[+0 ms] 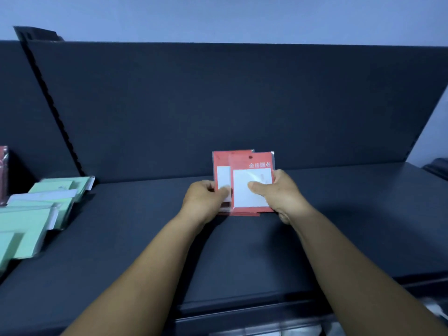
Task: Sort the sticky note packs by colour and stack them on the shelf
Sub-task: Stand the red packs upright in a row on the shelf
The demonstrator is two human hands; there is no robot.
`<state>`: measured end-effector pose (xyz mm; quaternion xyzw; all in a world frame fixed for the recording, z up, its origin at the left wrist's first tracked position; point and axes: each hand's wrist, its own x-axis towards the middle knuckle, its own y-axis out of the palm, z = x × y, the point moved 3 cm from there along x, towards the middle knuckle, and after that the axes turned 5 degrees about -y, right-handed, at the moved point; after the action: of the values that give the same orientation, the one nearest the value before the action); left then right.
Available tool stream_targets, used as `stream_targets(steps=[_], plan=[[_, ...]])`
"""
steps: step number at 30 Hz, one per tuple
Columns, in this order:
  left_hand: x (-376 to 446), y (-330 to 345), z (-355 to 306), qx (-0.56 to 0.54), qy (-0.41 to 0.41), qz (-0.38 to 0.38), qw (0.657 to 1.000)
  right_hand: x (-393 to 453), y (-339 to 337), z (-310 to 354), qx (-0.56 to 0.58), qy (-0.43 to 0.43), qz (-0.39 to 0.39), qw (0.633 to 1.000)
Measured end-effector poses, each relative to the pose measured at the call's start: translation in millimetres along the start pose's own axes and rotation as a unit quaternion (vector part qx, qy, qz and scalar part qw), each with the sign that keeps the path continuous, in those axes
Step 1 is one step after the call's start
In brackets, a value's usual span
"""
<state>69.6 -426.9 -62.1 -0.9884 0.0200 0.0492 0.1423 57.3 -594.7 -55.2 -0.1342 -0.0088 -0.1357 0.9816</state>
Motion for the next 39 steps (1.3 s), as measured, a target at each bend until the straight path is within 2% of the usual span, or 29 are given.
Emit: stream_targets(steps=[3,6,9,12,14,16,21,27,32,35,39], plan=[[-6.7,-0.2,-8.8,-0.105,0.012,0.02,0.994,-7.9,6.9,14.2,0.047,-0.052,0.017,0.997],[-6.0,-12.4,-17.0,-0.113,0.042,-0.037,0.992,-11.7,9.0,22.2,0.04,-0.085,0.027,0.995],[-2.8,-31.4,-19.8,-0.144,0.055,-0.098,0.983,-10.6,6.4,17.8,-0.154,-0.067,0.023,0.985],[-1.2,-38.3,-15.7,-0.144,0.053,-0.122,0.981,-18.3,20.3,12.1,-0.368,-0.008,0.081,0.926],[0.0,-39.8,-13.5,-0.146,0.054,-0.141,0.978,-19.3,32.2,12.1,-0.436,0.001,0.105,0.894],[1.8,-41.7,-13.3,-0.147,0.054,-0.15,0.976,-15.3,38.9,14.5,-0.457,0.006,0.117,0.882],[3.8,-44.2,-10.0,-0.145,0.043,-0.147,0.977,-3.9,43.6,25.3,-0.391,0.024,0.108,0.914],[4.4,-47.1,-7.2,-0.158,0.038,-0.144,0.976,4.9,47.2,29.3,-0.365,0.087,0.089,0.923],[4.0,-46.2,-8.0,-0.157,0.041,-0.145,0.976,8.1,39.5,26.9,-0.302,0.071,0.076,0.947],[3.5,-49.0,-10.3,-0.164,0.046,-0.155,0.973,15.3,28.4,24.2,-0.194,0.042,-0.016,0.98],[-0.7,-54.0,-16.5,-0.183,0.06,-0.173,0.966,11.8,5.1,44.9,-0.109,-0.028,-0.148,0.983]])
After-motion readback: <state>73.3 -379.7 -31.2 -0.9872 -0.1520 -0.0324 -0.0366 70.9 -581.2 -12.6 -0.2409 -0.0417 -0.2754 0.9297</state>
